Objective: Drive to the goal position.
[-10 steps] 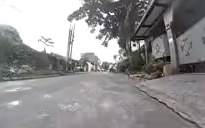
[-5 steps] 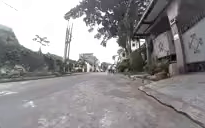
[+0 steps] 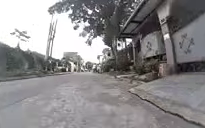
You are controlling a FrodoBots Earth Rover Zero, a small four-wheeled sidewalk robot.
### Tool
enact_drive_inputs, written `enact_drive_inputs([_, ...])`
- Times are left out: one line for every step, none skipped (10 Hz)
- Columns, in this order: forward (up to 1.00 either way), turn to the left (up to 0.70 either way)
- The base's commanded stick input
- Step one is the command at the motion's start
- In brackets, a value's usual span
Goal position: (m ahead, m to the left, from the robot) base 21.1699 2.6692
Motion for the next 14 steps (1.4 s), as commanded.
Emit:
enact_drive_inputs([1.00, -0.38])
enact_drive_inputs([1.00, -0.28])
enact_drive_inputs([1.00, 0.00])
enact_drive_inputs([1.00, 0.00])
enact_drive_inputs([1.00, 0.00])
enact_drive_inputs([1.00, 0.00])
enact_drive_inputs([1.00, 0.00])
enact_drive_inputs([1.00, 0.00])
enact_drive_inputs([1.00, 0.00])
enact_drive_inputs([1.00, 0.00])
enact_drive_inputs([1.00, 0.00])
enact_drive_inputs([1.00, 0.00])
enact_drive_inputs([1.00, 0.00])
enact_drive_inputs([1.00, 0.00])
